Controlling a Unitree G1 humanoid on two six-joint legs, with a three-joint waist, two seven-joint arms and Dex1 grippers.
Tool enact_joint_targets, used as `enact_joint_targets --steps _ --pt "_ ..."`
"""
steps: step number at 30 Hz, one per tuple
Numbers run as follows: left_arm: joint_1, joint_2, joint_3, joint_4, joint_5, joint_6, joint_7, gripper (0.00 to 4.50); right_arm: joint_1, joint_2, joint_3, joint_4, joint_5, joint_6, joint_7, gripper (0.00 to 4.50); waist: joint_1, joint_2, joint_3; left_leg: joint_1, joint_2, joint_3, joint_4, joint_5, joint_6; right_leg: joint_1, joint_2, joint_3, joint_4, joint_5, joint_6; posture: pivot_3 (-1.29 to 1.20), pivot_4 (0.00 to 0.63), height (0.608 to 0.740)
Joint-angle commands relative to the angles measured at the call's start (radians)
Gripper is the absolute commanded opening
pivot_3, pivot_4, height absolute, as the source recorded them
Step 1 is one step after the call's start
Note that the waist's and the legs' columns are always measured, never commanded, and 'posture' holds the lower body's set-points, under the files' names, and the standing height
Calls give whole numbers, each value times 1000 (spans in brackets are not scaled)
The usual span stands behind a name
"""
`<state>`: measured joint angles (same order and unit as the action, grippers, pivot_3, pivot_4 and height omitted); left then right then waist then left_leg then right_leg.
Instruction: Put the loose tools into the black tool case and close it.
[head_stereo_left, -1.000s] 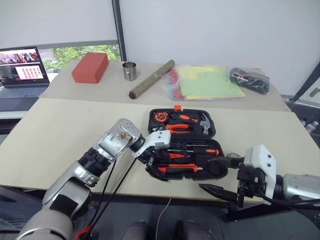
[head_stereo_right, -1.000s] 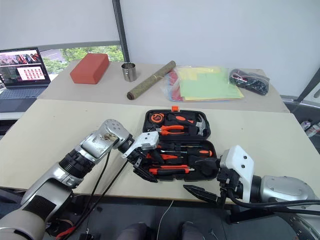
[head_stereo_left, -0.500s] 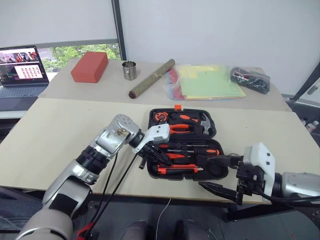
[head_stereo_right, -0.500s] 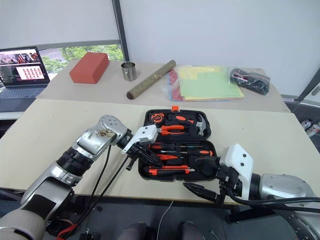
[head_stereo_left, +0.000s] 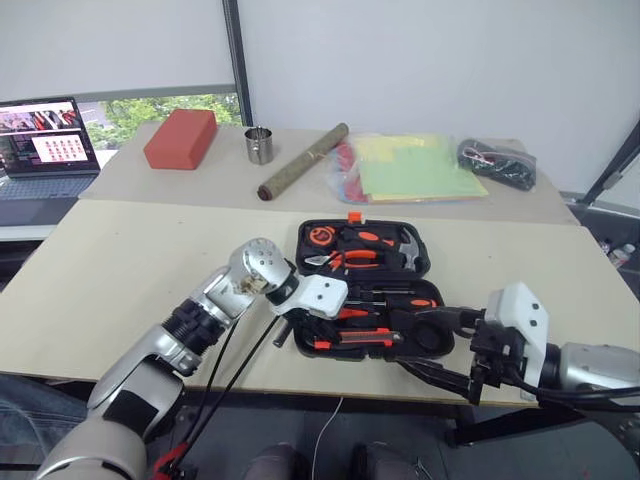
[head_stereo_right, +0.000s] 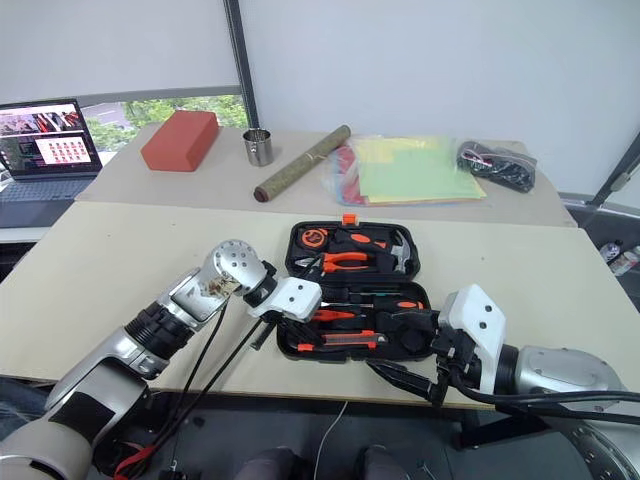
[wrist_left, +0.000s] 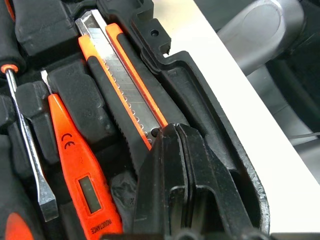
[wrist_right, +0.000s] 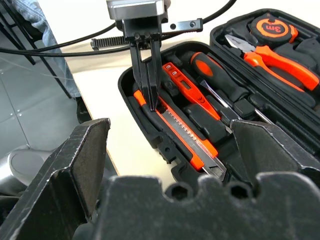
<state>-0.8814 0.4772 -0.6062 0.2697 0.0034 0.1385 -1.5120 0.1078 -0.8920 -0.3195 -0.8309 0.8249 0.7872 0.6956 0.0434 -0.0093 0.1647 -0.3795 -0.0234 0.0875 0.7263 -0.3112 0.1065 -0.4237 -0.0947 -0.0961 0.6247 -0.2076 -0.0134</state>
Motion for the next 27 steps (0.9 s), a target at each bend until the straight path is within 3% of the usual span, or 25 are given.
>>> enact_joint_targets --steps 1,3,4,7,11,14,16,21,27 --pt "5 -3 33 50 -1 78 13 62 27 -12 -36 -12 -5 -11 5 4500 2 0 -1 0 0 0 0 0 0 0 -1 0 0 0 2 0 150 736" --pt "-16 9 134 17 -110 163 -24 62 79 -26 -95 -15 -1 4 21 4500 3 0 -1 -1 -1 0 1 0 1 0 -1 0 0 0 3 0 150 736" --pt "-19 15 170 0 -152 188 -39 563 102 -29 -122 -17 7 9 25 4500 1 -1 0 -4 -1 0 1 0 2 -3 -1 0 0 0 3 0 150 736" --pt "-23 45 347 -48 -324 274 -51 1352 205 -31 -274 7 22 30 65 4500 -2 -1 0 -13 -1 1 3 1 1 -13 -1 0 3 3 -1 0 150 736" --pt "-16 63 514 -60 -463 337 -27 2809 348 -45 -407 82 -95 -24 159 4500 -3 -1 0 -13 -1 0 4 2 1 -12 1 -2 3 3 -1 0 150 736" --pt "-37 83 543 -63 -523 433 -42 3837 371 -61 -412 171 -175 -81 196 4500 -3 -1 0 -13 -2 1 3 1 1 -9 2 -2 1 1 2 0 150 736" --pt "-29 95 531 -75 -506 409 -43 4415 347 -85 -346 258 -260 -147 204 4500 -3 -1 0 -9 -2 0 4 1 1 -4 2 -1 -1 -1 7 0 150 736" --pt "18 126 481 -118 -461 346 -64 4415 169 -111 -140 409 -357 -237 204 4500 -10 -1 1 -2 -2 1 3 -3 -6 0 1 2 0 -4 11 0 150 736" --pt "63 143 441 -190 -445 317 -67 4415 -70 -108 128 593 -514 -316 207 4500 -23 2 3 -2 -2 2 2 2 -2 -3 1 2 3 0 0 0 150 736"
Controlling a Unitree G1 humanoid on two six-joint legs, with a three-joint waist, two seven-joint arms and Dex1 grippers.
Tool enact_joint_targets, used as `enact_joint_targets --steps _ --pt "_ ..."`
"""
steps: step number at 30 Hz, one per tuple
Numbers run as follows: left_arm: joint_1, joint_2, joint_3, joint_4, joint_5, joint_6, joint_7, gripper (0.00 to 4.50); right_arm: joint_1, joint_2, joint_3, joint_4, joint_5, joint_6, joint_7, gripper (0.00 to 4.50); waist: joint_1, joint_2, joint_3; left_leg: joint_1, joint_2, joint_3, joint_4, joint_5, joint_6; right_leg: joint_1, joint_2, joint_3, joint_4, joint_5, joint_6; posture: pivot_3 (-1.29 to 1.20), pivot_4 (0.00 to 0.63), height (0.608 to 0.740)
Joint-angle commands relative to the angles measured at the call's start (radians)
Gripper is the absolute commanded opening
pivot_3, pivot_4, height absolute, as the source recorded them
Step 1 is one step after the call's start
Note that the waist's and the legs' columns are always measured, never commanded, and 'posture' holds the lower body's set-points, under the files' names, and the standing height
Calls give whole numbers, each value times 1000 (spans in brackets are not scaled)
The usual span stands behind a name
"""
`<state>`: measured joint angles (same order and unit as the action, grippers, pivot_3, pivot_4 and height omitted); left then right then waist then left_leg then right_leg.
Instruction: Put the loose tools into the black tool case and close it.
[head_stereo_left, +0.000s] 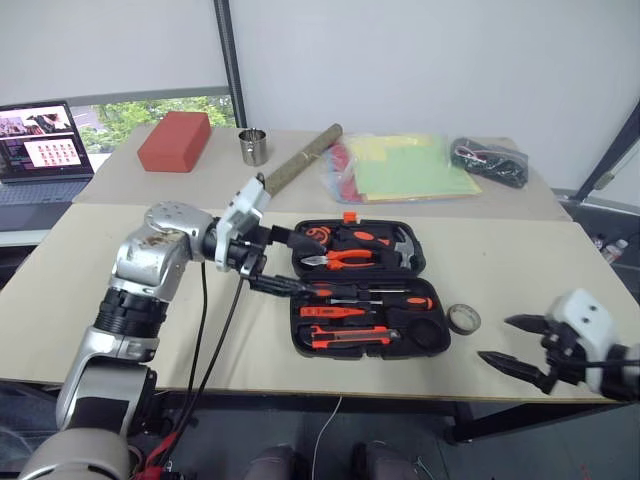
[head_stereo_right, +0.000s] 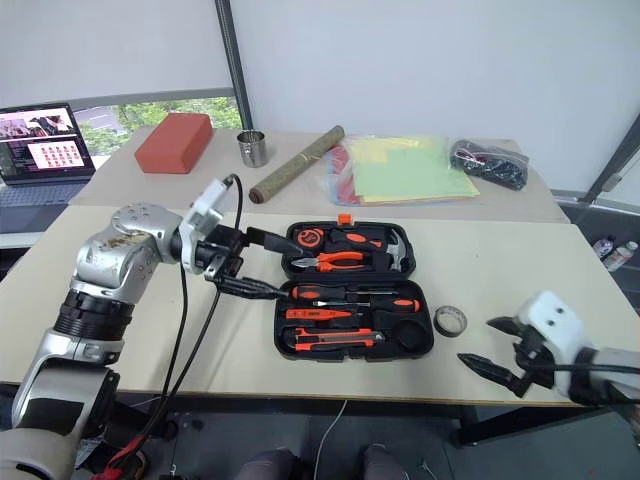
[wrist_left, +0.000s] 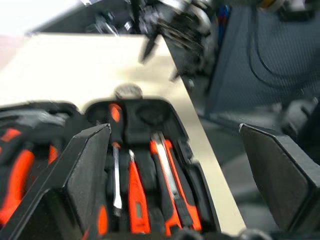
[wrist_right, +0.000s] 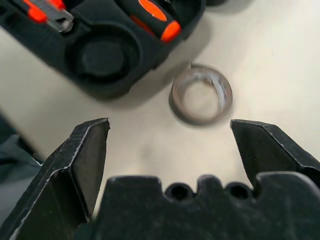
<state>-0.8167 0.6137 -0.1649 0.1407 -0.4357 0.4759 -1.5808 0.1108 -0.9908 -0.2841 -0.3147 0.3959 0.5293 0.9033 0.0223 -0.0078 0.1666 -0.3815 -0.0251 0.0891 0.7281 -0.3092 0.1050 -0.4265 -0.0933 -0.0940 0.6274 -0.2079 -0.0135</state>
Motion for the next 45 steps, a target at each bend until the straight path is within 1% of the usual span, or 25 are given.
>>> enact_joint_targets --steps 1,2,4,5,6,10,11,13,15,16,19,21,24,27,29,31,32,35,39,41,44,45 --pt "0 6 -1 -70 -8 -17 6 4415 -101 -5 124 105 -108 -74 2 4500 -1 1 1 -1 0 0 0 0 0 -1 0 0 0 0 0 0 150 736" --pt "3 7 -2 -78 -9 -13 10 4415 -127 -1 151 131 -124 -83 7 4500 0 1 1 -2 0 0 0 0 0 -2 0 -1 0 0 0 0 150 736" --pt "6 9 -5 -87 -7 -12 15 4500 -168 7 192 170 -139 -85 21 3989 1 1 1 -3 0 -1 0 0 0 -2 0 -2 -1 0 0 0 150 736" --pt "8 10 -6 -90 -5 -13 17 4500 -182 10 207 184 -146 -92 27 3869 1 1 1 -3 -1 -1 0 0 0 -2 0 -2 -1 0 0 0 150 736" --pt "11 14 -8 -91 0 -19 18 4500 -195 15 225 197 -153 -95 31 3447 1 1 1 -3 -1 -1 0 0 0 -2 0 -2 -1 0 0 0 150 736" --pt "20 25 -16 -91 15 -39 18 4500 -227 43 253 231 -175 -110 26 2174 -7 1 1 -2 0 -1 0 0 0 0 0 -3 -1 0 0 0 150 736" --pt "22 27 -18 -92 17 -43 17 4500 -230 48 253 234 -177 -111 26 1783 -8 1 1 -1 0 -1 0 0 0 1 0 -3 -2 0 0 0 150 736" --pt "25 28 -18 -91 19 -49 17 4500 -230 50 241 228 -176 -111 24 1115 -10 1 1 0 0 -1 0 0 -1 2 0 -2 -1 0 1 0 150 736" --pt "27 29 -19 -92 21 -52 16 4500 -214 33 194 177 -136 -92 47 389 -9 2 1 0 0 -1 0 -1 -3 2 0 -2 -1 0 1 0 150 736" --pt "28 30 -21 -93 23 -54 16 4500 -207 25 158 128 -89 -60 66 75 -8 2 1 0 0 -1 0 -1 -4 2 -1 -2 -1 0 1 0 150 736" --pt "33 35 -28 -94 28 -66 11 4500 -206 24 93 3 34 25 105 32 -9 4 3 -1 0 -1 0 -1 -3 1 -1 -2 -1 0 0 0 150 736" --pt "41 36 -33 -98 34 -77 10 4500 -210 24 104 -110 94 87 109 32 -9 4 3 -1 0 -1 0 -1 -3 1 -1 -3 -1 0 0 0 150 736" --pt "49 35 -36 -102 38 -84 12 4500 -224 36 166 -199 93 136 72 32 -9 4 3 -1 0 -2 0 -1 -3 1 -1 -3 -1 0 0 0 150 736" --pt "51 35 -38 -102 40 -88 13 4500 -237 54 232 -203 50 158 26 32 -7 4 3 -1 0 -2 0 -2 -4 1 -1 -3 -1 0 0 0 150 736" --pt "49 36 -39 -99 42 -90 13 4500 -229 40 260 -191 24 165 20 32 -2 4 3 -2 -1 -2 0 -2 -5 0 -2 -3 -1 0 0 0 150 736" --pt "44 36 -38 -93 43 -91 14 4500 -212 7 282 -187 -6 184 17 787 2 4 3 -3 -1 -2 0 -2 -4 -1 -2 -3 -1 0 0 0 150 736" --pt "41 37 -37 -90 42 -90 14 4500 -202 -5 286 -193 -17 178 20 977 2 4 3 -3 -1 -2 0 -2 -4 -1 -2 -3 -1 0 0 0 150 736" --pt "37 38 -33 -83 42 -88 20 4500 -200 -8 269 -220 9 191 25 1987 1 4 3 -3 -1 -2 0 0 -1 -1 -2 -4 -1 0 0 0 150 736" --pt "48 50 -26 -87 42 -75 32 4500 -200 2 172 -276 151 264 57 1987 1 4 3 -3 -1 -2 0 0 -1 -1 -1 -4 -1 0 0 0 150 736" --pt "60 65 -19 -89 45 -64 45 4500 -212 12 115 -263 200 301 45 1987 0 4 3 -3 0 -2 0 0 -1 -1 -1 -4 -1 0 0 0 150 736" --pt "79 97 10 -78 37 -39 73 4500 -224 4 47 -196 205 296 32 1987 -1 4 3 -3 -1 -2 0 -1 -2 -1 -2 -4 -2 0 0 0 150 736" --pt "89 112 23 -58 47 -39 91 4500 -241 6 36 -147 183 277 14 1987 -1 4 3 -3 0 -2 0 -1 -3 -1 -2 -4 -2 0 0 0 150 736"
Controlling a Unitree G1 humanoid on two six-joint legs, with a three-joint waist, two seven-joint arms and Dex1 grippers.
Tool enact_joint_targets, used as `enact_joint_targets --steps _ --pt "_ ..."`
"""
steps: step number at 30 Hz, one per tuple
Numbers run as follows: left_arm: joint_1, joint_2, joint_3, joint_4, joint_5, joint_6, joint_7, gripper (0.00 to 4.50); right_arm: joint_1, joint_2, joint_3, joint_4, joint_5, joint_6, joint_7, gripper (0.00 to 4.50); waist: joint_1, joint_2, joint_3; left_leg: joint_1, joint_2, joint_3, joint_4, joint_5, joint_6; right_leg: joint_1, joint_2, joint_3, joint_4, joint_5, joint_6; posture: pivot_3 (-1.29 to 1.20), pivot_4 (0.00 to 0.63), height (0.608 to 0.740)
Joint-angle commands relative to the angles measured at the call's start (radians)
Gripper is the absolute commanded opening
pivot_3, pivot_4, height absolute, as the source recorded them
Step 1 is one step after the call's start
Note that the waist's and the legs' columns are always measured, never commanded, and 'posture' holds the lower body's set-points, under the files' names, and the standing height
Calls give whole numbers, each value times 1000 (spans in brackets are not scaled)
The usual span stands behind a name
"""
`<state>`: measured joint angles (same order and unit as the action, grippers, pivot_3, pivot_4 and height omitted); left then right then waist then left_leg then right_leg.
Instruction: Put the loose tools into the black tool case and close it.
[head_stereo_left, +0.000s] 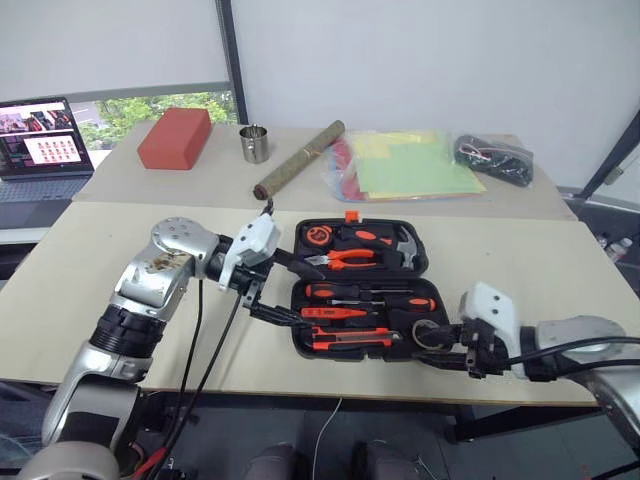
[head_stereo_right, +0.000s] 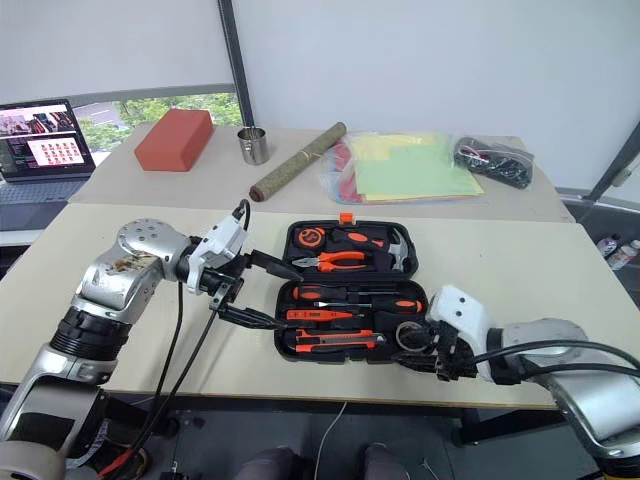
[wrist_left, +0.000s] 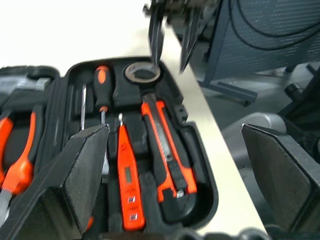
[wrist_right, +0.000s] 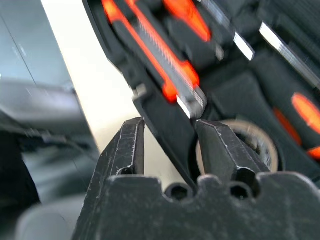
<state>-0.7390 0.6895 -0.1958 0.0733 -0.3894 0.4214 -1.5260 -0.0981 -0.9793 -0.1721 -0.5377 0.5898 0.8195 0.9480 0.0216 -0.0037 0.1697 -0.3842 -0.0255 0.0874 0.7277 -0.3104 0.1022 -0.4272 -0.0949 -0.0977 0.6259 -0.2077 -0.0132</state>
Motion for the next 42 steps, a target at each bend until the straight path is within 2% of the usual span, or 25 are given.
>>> enact_joint_targets --steps 1,3,6,7,8,9,12,13,18,25,35,37,41,42 --pt "20 47 61 35 16 8 56 4250 -51 -3 -82 124 -30 -25 -49 1746 0 0 0 0 0 0 0 0 0 0 0 0 0 0 0 0 150 736" --pt "43 67 66 105 61 -48 87 3820 -92 -2 -78 230 -69 -61 -67 1296 -2 0 0 0 0 0 0 0 0 0 0 0 0 0 0 0 150 736" --pt "65 74 47 190 130 -130 126 2581 -140 -11 -17 373 -160 -157 -66 223 -3 0 0 0 0 0 0 0 0 0 0 0 0 0 0 0 150 736" --pt "67 66 35 218 153 -153 139 2115 -166 -5 14 432 -196 -194 -64 0 -3 0 0 0 0 0 -1 0 0 -1 0 0 0 0 0 0 150 736" --pt "65 58 27 240 169 -169 145 1691 -187 2 35 475 -220 -220 -59 0 -4 0 0 -1 0 1 -1 1 1 -1 0 0 1 0 0 0 150 736" --pt "64 38 16 263 184 -182 160 1471 -212 12 70 528 -256 -259 -56 0 -3 0 0 -1 0 1 -1 1 2 -2 0 0 0 0 0 0 150 736" --pt "60 -15 -7 306 208 -200 176 197 -261 34 150 628 -333 -354 -34 0 -4 0 0 -2 -1 1 -1 1 2 -2 0 0 0 0 0 0 150 736" --pt "57 -44 -20 314 210 -194 173 85 -287 53 189 649 -355 -384 -16 0 -4 0 0 -2 -1 1 -1 1 2 -2 0 0 1 0 0 0 150 736" --pt "35 -99 -43 296 192 -131 124 85 -332 98 270 618 -360 -450 105 0 -11 0 1 -2 -1 2 -1 1 2 -3 1 -1 1 0 0 0 150 736" --pt "85 -19 -40 168 129 -45 -23 85 -203 35 250 417 -280 -399 263 0 -11 1 1 -5 0 2 -1 1 2 -6 1 -1 1 0 0 0 150 736" --pt "207 87 -28 34 139 -40 -46 85 -4 26 170 275 -292 -388 209 0 -10 1 1 -4 0 1 -1 1 1 -6 0 -1 1 0 0 0 150 736" --pt "224 111 -27 51 160 -48 -36 85 30 23 152 271 -311 -390 184 0 -10 1 1 -4 0 1 -1 0 0 -6 0 -1 1 0 0 0 150 736" --pt "227 152 -1 197 205 -89 18 85 81 5 66 325 -340 -358 100 0 -8 1 1 -3 0 1 -1 0 -1 -5 0 0 2 0 0 0 150 736" --pt "212 155 9 247 212 -85 38 313 89 -1 32 330 -319 -332 96 289 -7 1 1 -3 0 2 -1 0 -1 -5 -1 0 2 0 0 0 150 736"
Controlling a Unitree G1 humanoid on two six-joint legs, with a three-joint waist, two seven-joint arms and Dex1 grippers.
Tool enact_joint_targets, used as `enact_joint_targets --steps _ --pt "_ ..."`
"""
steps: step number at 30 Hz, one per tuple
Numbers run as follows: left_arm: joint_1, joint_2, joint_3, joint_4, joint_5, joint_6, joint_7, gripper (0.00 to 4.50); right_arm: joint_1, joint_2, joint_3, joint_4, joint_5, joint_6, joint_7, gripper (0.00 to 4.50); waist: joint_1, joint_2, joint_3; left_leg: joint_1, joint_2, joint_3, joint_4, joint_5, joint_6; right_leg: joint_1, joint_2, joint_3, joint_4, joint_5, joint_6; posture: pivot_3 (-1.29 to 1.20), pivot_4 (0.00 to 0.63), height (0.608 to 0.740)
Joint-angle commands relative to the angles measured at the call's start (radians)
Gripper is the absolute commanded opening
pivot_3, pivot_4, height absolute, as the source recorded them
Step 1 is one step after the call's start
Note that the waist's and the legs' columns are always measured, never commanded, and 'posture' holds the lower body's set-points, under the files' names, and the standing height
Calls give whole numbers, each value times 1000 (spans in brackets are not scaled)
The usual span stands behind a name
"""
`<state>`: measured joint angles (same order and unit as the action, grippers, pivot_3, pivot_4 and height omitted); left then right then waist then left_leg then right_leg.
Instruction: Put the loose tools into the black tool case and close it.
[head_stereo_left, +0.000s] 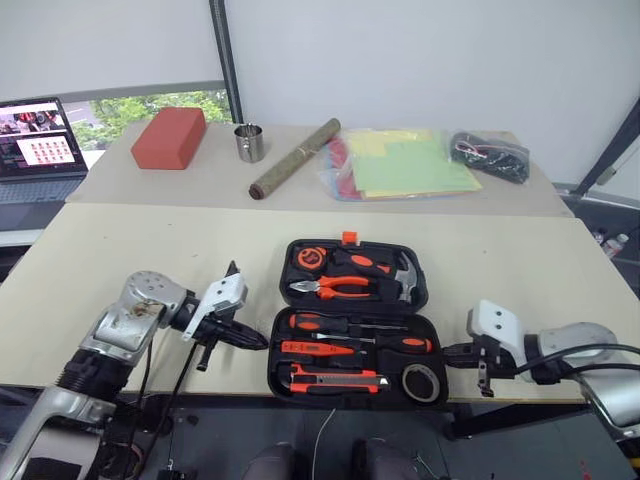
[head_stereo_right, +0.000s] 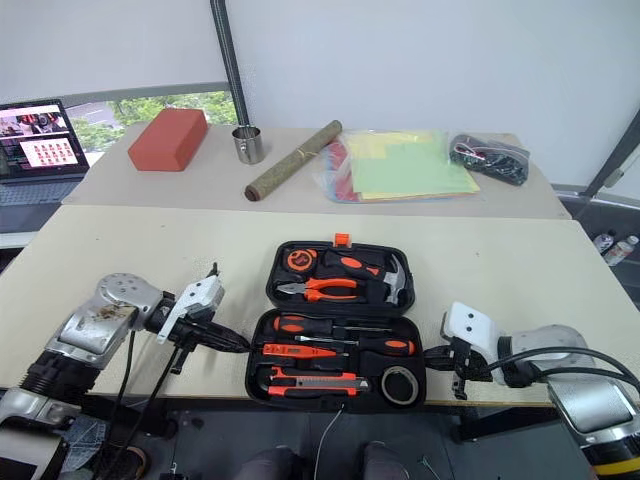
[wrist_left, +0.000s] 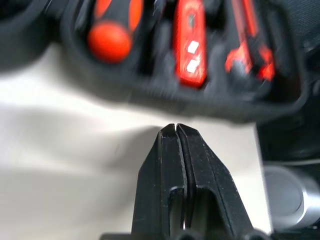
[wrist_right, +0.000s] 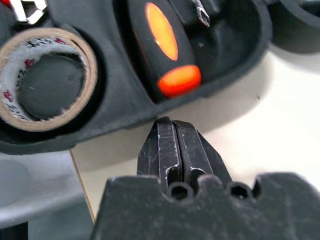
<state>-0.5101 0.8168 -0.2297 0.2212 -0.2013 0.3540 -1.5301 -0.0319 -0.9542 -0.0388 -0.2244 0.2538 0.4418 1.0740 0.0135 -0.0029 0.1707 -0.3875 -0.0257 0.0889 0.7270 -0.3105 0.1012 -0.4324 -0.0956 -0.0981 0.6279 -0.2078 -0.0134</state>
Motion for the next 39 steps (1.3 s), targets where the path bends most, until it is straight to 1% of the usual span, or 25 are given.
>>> enact_joint_targets --steps 1,2,3,5,6,7,9,11,12,13,16,19,20,23,26,27,28,29,30,31,32,33,34,37,39 --pt "-36 26 54 144 25 0 61 604 25 -27 -133 19 43 79 -34 612 3 0 0 0 0 0 0 0 0 0 0 0 0 0 0 0 150 736" --pt "-72 15 72 186 13 61 87 827 9 -21 -167 22 80 129 -41 858 4 0 0 1 0 0 0 -1 -1 1 -1 0 0 0 0 0 150 736" --pt "-112 0 89 227 -1 123 112 1153 -15 -11 -196 25 117 187 -52 1132 5 0 0 3 0 0 0 -1 -2 3 -1 0 0 0 0 0 150 736" --pt "-216 -37 122 304 -43 284 149 1871 -103 12 -235 44 199 319 -87 1834 4 -1 1 4 0 0 0 -3 -5 4 -1 0 0 0 0 0 150 736" --pt "-259 -52 130 324 -62 344 146 2132 -160 26 -241 63 229 386 -112 2093 2 -2 1 3 0 -1 0 -2 -5 3 -1 0 0 1 1 0 150 736" --pt "-291 -67 138 332 -78 388 145 2669 -214 37 -241 80 254 447 -135 2583 1 -2 1 3 0 -1 0 -1 -6 3 -1 0 0 1 3 0 150 736" --pt "-371 -114 156 381 -95 495 196 3439 -318 58 -217 119 278 544 -170 3261 -1 -2 1 2 0 0 1 -1 -6 2 -1 0 1 3 2 0 150 736" --pt "-462 -176 179 477 -93 576 287 4304 -418 102 -179 172 278 611 -216 3965 2 -2 1 1 0 0 1 2 1 1 -1 0 2 4 -1 0 150 736" --pt "-496 -203 188 519 -88 588 324 4500 -457 123 -154 198 266 623 -238 4296 1 -3 1 -1 0 0 1 3 2 -1 -1 0 2 4 -1 0 150 736" --pt "-523 -227 187 550 -80 591 346 4500 -491 143 -119 230 241 619 -258 4457 0 -3 1 -2 0 0 1 4 2 -2 0 0 4 5 -2 0 150 736" --pt "-563 -275 166 603 -60 605 377 4500 -557 182 -53 297 197 634 -306 4457 -3 -3 1 -5 -1 2 1 4 2 -7 2 0 5 4 -2 0 150 736" --pt "-566 -319 136 623 -35 584 402 4500 -593 231 -20 349 175 632 -347 4457 -6 -3 1 -10 -2 3 -2 4 2 -11 4 -2 6 4 -1 0 150 736" --pt "-564 -330 128 627 -27 582 408 4500 -599 243 -14 363 167 628 -358 4457 -8 -3 1 -10 -3 4 -3 4 2 -11 6 -6 5 4 -1 0 150 736" --pt "-545 -345 93 636 17 534 433 3770 -612 281 -25 398 150 611 -401 3740 -7 -2 1 -7 -4 4 -6 4 2 -6 5 -11 2 3 0 0 150 736" --pt "-535 -346 89 635 26 527 430 2672 -616 304 -47 402 158 618 -416 2710 -7 -2 1 -2 -4 4 -6 5 1 -1 3 -10 0 3 1 0 150 736" --pt "-535 -346 93 635 26 532 434 2270 -613 307 -47 395 161 621 -416 2305 -8 -2 1 0 -4 4 -6 5 1 1 1 -9 -1 3 1 0 150 736" --pt "-534 -346 96 632 24 535 434 1952 -610 313 -51 385 169 630 -418 2022 -9 -2 1 3 -4 4 -6 4 0 3 0 -7 -2 2 2 0 150 736" --pt "-532 -345 99 629 23 538 434 1593 -609 316 -53 377 173 635 -419 1695 -11 -2 1 7 -4 4 -6 1 -5 6 -1 -4 -2 2 2 0 150 736" --pt "-531 -345 102 626 21 539 435 1146 -608 319 -55 372 176 639 -421 1338 -14 -2 1 9 -4 4 -7 1 -7 8 -1 -2 -2 2 2 0 150 736" --pt "-529 -346 107 621 19 541 439 869 -607 321 -58 368 178 641 -425 1043 -15 -2 1 11 -4 4 -7 1 -8 8 -1 -1 -1 2 2 0 150 736" --pt "-527 -348 113 616 16 544 444 466 -606 322 -59 365 177 640 -428 612 -15 -2 1 12 -4 4 -7 1 -9 9 -1 0 0 2 1 0 150 736" --pt "-526 -350 119 607 9 553 446 216 -605 323 -60 362 176 636 -432 348 -15 -2 0 14 -4 4 -7 1 -9 9 -1 0 1 2 1 0 150 736" --pt "-525 -354 130 592 -1 566 448 53 -604 327 -66 357 174 619 -441 54 -15 -2 0 14 -4 4 -8 1 -10 10 -2 0 2 2 1 0 150 736" --pt "-518 -361 162 545 -28 582 455 53 -603 339 -85 333 174 556 -450 54 -15 -2 0 14 -4 4 -8 2 -11 9 -3 1 2 2 1 0 150 736" --pt "-511 -369 224 497 -66 554 474 53 -611 355 -110 284 177 496 -466 54 -16 -2 0 14 -4 4 -8 2 -11 9 -3 1 2 2 1 0 150 736"
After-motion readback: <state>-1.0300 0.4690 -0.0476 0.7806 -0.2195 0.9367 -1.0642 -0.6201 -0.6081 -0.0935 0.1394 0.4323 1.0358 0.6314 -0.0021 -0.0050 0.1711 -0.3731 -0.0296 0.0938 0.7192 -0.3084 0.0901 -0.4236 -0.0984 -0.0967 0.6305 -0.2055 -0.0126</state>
